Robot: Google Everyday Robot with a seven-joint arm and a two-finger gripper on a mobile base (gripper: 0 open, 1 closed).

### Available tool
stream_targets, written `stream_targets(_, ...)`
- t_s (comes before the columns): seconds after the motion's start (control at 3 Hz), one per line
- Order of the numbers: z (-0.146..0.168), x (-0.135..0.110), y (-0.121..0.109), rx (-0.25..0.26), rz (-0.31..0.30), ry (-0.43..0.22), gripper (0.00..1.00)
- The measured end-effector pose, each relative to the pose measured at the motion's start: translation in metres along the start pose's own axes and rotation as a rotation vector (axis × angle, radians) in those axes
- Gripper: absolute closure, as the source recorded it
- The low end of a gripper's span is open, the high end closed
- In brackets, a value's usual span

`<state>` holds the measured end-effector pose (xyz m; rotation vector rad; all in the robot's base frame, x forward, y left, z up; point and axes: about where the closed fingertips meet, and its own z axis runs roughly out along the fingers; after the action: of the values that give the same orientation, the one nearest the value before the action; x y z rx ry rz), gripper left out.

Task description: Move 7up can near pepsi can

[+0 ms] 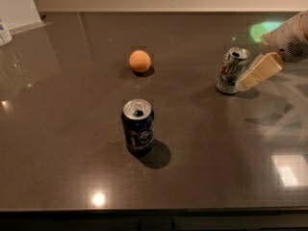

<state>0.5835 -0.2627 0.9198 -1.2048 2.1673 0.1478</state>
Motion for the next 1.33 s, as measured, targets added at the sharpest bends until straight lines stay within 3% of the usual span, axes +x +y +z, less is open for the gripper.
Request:
stream_targets(0.67, 0.032, -0.001, -0.008, -0.038, 0.093, -0.012, 0.03)
stream_targets(1.33, 0.038, -0.008, -0.001, -0.072, 0.115, -0.039, 0.45)
